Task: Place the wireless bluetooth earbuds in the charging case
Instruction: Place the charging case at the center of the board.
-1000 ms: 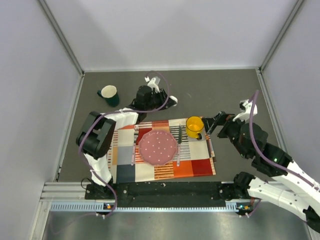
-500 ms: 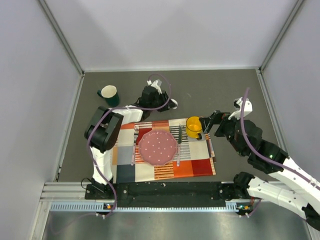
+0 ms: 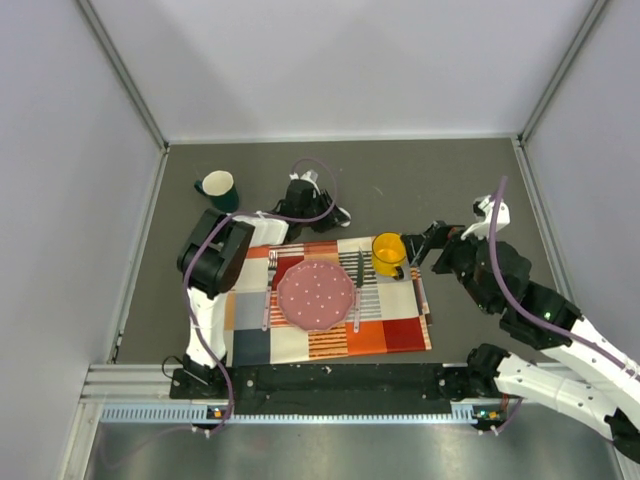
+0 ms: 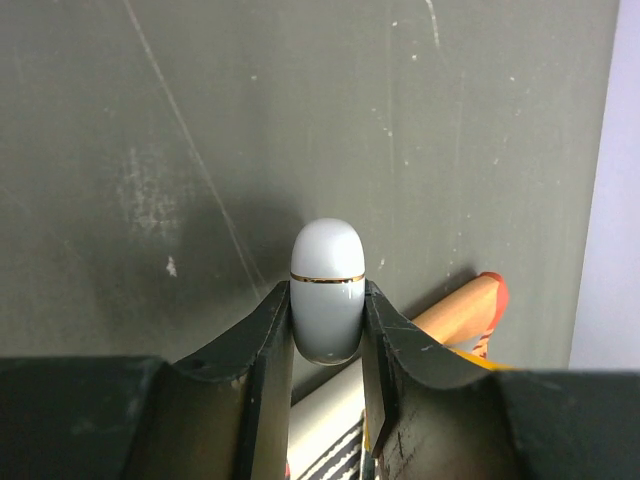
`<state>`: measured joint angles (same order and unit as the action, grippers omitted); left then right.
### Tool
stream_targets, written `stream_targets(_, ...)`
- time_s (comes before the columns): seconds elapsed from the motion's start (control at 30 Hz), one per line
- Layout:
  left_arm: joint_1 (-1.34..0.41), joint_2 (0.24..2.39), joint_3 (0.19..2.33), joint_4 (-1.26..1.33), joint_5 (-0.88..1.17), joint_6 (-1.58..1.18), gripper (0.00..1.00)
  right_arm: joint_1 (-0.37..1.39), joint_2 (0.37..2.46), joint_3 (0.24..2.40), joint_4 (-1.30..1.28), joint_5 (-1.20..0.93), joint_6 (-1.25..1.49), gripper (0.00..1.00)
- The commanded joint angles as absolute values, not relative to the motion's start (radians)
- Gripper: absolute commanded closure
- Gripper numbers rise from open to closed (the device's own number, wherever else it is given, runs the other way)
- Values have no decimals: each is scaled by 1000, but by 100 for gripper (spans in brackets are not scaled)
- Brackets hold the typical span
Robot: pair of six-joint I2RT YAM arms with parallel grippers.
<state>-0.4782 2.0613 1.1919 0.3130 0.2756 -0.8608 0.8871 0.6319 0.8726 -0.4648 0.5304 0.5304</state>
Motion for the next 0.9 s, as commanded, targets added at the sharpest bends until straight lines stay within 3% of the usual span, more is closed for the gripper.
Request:
stream_targets(0.0,-469,2075,1229,367,293,-890,96,877,604,904,-448,555,512,1)
stream_targets(0.87,-451,2118,1347,182,233,-792,79,877,638,917,-449,528,485,1)
